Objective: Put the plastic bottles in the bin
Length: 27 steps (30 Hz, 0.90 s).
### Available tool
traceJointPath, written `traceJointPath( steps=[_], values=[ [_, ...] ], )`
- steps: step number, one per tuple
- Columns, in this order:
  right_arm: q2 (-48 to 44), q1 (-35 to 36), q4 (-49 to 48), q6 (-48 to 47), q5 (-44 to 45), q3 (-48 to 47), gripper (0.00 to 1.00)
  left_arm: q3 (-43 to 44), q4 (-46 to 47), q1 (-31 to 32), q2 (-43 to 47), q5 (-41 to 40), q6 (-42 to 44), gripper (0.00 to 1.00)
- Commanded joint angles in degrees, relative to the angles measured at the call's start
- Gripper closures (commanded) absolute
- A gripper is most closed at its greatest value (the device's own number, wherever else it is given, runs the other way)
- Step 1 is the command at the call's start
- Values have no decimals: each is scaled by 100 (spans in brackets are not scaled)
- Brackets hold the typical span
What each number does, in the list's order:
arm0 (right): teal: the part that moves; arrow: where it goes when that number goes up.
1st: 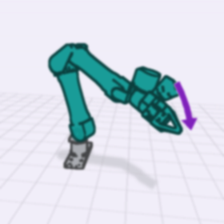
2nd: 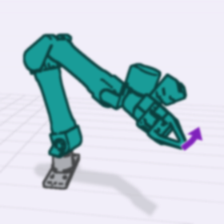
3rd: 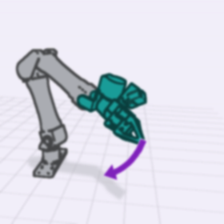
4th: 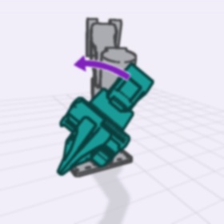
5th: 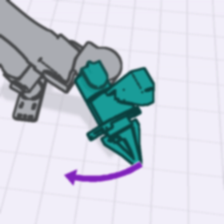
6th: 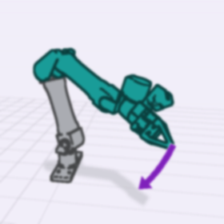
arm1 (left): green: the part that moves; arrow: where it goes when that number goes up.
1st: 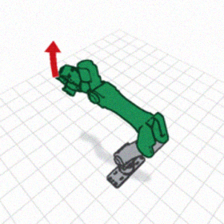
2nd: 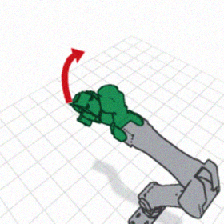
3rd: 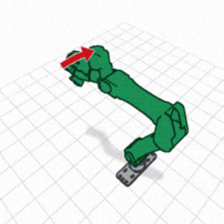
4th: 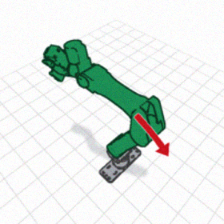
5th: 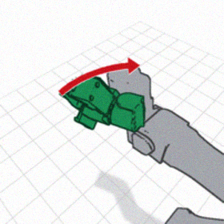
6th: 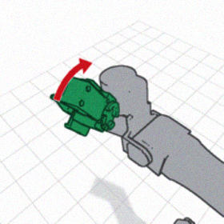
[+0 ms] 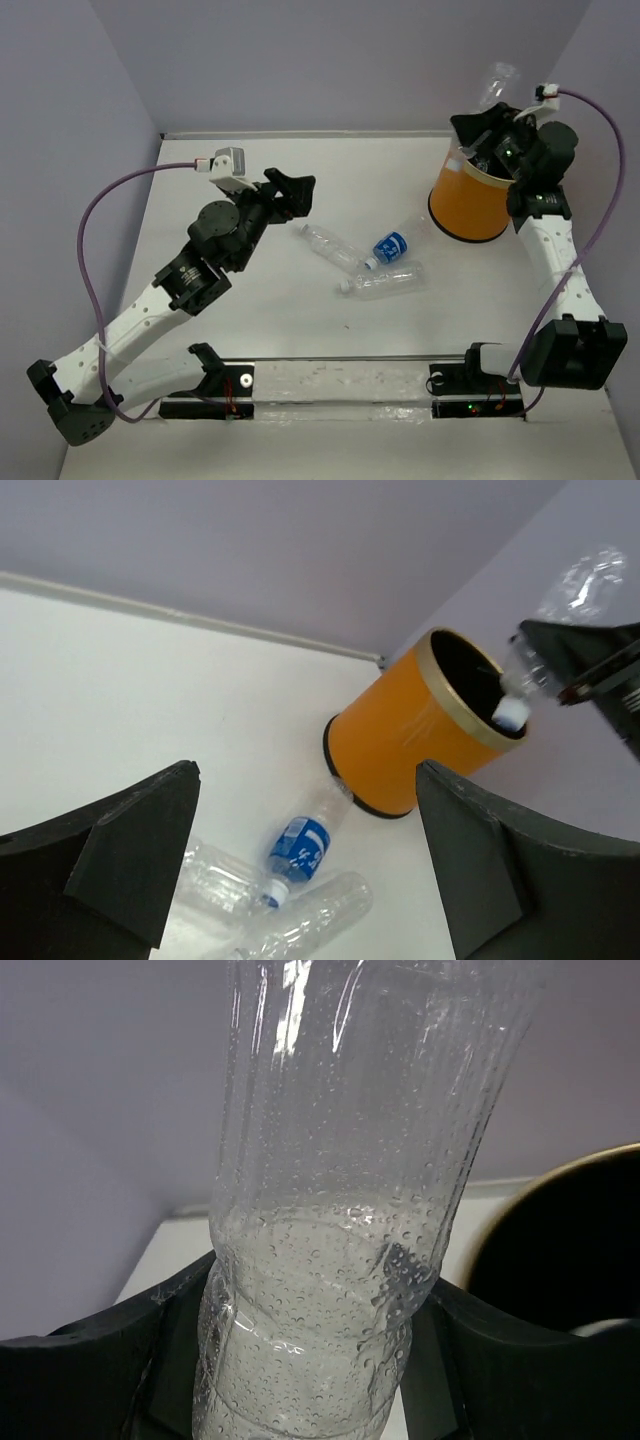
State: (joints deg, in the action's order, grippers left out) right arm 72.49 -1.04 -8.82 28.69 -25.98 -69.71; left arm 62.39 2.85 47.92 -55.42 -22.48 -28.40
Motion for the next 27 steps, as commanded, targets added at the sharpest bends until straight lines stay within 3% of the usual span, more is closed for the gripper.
traceJointPath(
  steps=[1, 3, 5, 9, 10, 11, 13, 19, 22, 24, 27],
  values=[
    [212, -906, 12, -205, 1594, -657, 61, -850, -180, 33, -179, -520, -727, 1],
    [537, -977, -128, -643, 2445, -858, 61, -1289, 38, 33, -285, -600, -1332, 1],
    [853, -1039, -260, -1135, 2710, -1017, 59, -1815, 451, 33, -312, -345, -1658, 1],
    [1285, -1091, -445, -1857, 3616, -1089, 53, -2170, 831, 33, -224, -213, -1661, 1],
    [1268, -1091, -550, -1971, 3652, -923, 47, -2178, 831, 33, -180, -230, -1573, 1],
    [1259, -1091, -699, -1998, 3635, -834, 22, -2222, 866, 33, -84, -222, -1485, 1],
    [1215, -1091, -683, -1999, 3635, -737, 2, -2249, 971, 33, -22, -126, -1143, 1],
    [768, -1091, -428, -1481, 3732, -280, 0, -2389, 1015, 42, -223, 858, -728, 1],
    [451, -978, -410, -1436, 2838, -139, 3, -2617, 1007, 59, -347, 1123, -728, 1],
    [363, -811, 28, -1603, 2800, -244, 3, -2819, 1007, 59, -364, 1132, -789, 1],
    [135, -267, 179, -1691, 1949, -114, 11, -2978, 981, 59, -154, 1062, -869, 1]
  ],
)
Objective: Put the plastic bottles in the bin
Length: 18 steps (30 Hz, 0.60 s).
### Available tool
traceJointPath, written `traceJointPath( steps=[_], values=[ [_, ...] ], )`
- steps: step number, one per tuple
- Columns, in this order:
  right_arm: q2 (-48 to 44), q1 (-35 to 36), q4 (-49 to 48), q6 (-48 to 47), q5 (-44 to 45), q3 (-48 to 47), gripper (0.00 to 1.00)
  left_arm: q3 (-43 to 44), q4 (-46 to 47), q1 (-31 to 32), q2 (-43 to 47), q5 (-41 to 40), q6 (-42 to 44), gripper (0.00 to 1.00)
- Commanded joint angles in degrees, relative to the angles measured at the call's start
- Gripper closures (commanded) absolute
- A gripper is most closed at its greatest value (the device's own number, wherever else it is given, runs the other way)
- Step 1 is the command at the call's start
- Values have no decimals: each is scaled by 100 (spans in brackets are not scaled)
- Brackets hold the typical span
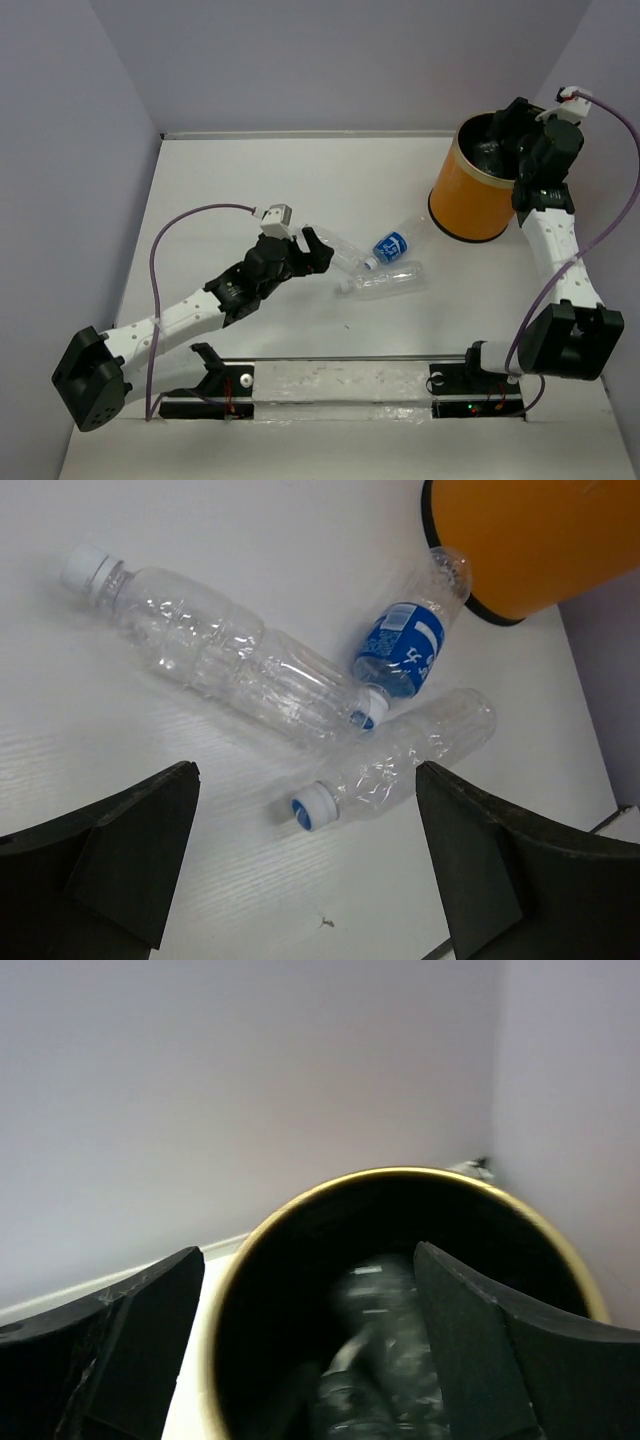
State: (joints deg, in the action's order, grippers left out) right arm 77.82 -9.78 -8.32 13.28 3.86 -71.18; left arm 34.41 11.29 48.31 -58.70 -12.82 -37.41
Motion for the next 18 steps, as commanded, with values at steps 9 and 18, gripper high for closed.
traceJointPath(
  steps=[9, 18],
  values=[
    [654, 3697, 1261, -1324, -2407, -62, 4, -206, -662, 20, 1236, -634, 32, 2],
    [2639, 4960, 2273, -2268, -1802, -1055, 0, -348, -1673, 20, 2519, -1310, -346, 4]
  ],
)
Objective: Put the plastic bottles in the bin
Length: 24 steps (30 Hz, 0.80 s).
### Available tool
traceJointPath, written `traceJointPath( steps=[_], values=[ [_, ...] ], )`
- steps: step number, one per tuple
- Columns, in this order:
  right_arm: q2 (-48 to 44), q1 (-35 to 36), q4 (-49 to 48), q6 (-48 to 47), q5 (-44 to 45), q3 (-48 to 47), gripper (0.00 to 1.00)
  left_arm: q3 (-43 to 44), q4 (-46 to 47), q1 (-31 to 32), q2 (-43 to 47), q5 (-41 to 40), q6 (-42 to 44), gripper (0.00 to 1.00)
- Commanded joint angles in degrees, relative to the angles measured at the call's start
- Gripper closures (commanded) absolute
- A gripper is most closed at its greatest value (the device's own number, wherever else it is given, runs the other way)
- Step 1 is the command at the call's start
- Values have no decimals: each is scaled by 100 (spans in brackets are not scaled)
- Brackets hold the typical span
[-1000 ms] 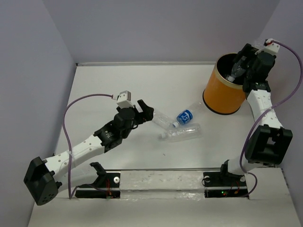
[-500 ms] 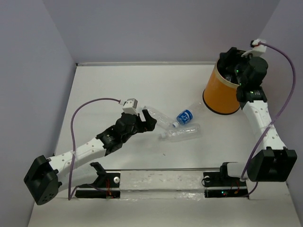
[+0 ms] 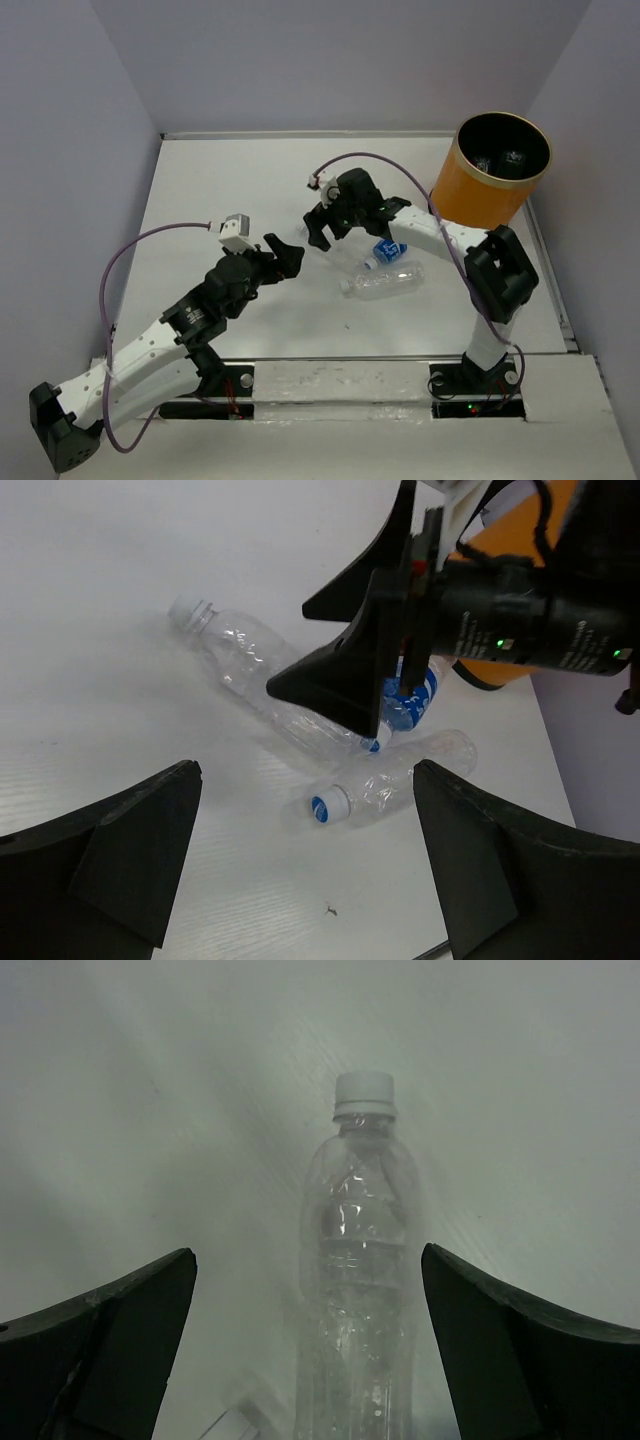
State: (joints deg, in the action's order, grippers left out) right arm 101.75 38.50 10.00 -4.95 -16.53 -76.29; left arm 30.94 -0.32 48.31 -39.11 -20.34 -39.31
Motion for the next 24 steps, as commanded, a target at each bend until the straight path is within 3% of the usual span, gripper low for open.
traceJointPath(
  steps=[1, 8, 11, 14, 19, 23, 24],
  values=[
    [361, 227, 450, -437, 291, -579, 0, 26, -592, 20, 667, -620, -147, 4],
    [1179, 580, 441, -524, 1029, -948, 2, 404, -926, 20, 941, -990, 46, 4],
    [1442, 632, 433, -463, 1030, -1098, 8, 448, -909, 20, 914, -963, 81, 4],
    [1662, 632, 415, -358, 933, -1405, 23, 422, -900, 20, 914, -946, 90, 4],
    [1856, 685, 415, -393, 977, -1678, 31, 387, -926, 20, 976, -954, 46, 4],
    [1980, 685, 459, -480, 942, -1845, 33, 404, -944, 20, 993, -928, 81, 4],
    [2015, 685, 563, -524, 872, -1880, 27, 422, -953, 20, 993, -911, 90, 4]
  ],
)
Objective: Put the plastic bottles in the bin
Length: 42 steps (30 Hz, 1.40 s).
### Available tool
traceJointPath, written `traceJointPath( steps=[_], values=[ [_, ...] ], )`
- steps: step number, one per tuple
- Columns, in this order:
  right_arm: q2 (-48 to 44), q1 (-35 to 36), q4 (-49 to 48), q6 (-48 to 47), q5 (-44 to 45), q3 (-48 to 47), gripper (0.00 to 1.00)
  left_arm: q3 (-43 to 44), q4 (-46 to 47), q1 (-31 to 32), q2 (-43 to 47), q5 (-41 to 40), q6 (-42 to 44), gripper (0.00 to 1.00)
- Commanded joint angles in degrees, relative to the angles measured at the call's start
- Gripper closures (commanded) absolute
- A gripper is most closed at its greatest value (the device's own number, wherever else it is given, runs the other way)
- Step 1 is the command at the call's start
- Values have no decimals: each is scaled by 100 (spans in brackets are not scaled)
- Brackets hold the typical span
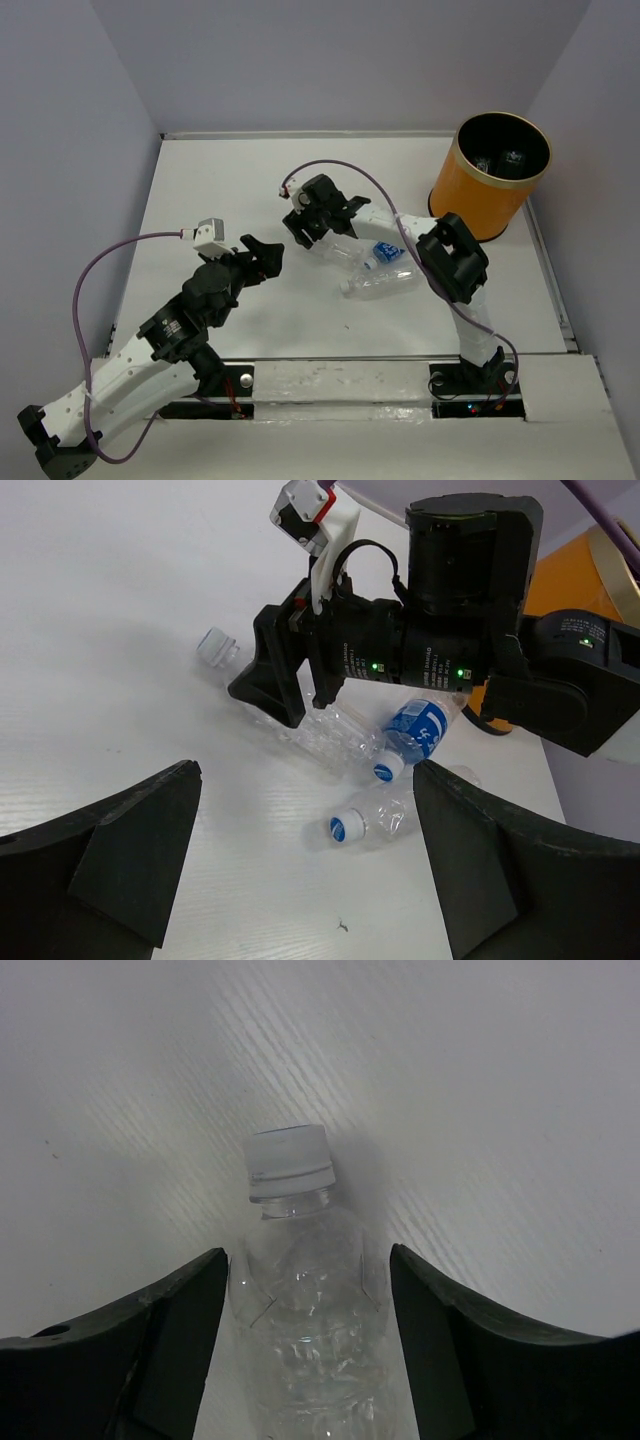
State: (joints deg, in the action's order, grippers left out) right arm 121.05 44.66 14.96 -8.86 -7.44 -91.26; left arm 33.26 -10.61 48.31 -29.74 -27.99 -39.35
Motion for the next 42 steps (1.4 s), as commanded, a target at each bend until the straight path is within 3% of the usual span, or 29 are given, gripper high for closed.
traceJointPath(
  steps=[1, 3, 11, 14, 16, 21, 27, 30, 35, 42],
  values=[
    [189, 69, 155, -177, -64, -436, 23, 190, 59, 20, 56, -146, 103, 4],
    [287, 69, 340, -203, -100, -559, 16, 181, 42, 20, 73, -137, 112, 4],
    [366, 69, 350, -186, -179, -506, 14, 181, -20, 20, 196, -277, 68, 4],
    [384, 69, 350, -177, -135, -612, 23, 216, -46, 20, 188, -295, 77, 4],
    [331, 69, 201, -55, -73, -770, 37, 199, -20, 20, 153, -277, 59, 3],
    [-116, 16, -467, 288, 322, -1261, 55, 155, 33, 20, -119, -102, 15, 3],
    [-1021, -493, -1108, 604, 567, -1412, 56, 383, 472, 20, -680, 906, 559, 5],
    [-1811, -1098, -1425, 859, 874, -1088, 56, 550, 779, 20, -1287, 1540, 894, 5],
    [-3095, -2732, -2075, 1404, 1491, -507, 56, 761, 1807, 46, -2368, 2709, 1332, 4],
    [-3835, -4736, -2646, 1993, 1930, -156, 58, 1113, 2704, 327, -3880, 3212, 2273, 4]
  ],
)
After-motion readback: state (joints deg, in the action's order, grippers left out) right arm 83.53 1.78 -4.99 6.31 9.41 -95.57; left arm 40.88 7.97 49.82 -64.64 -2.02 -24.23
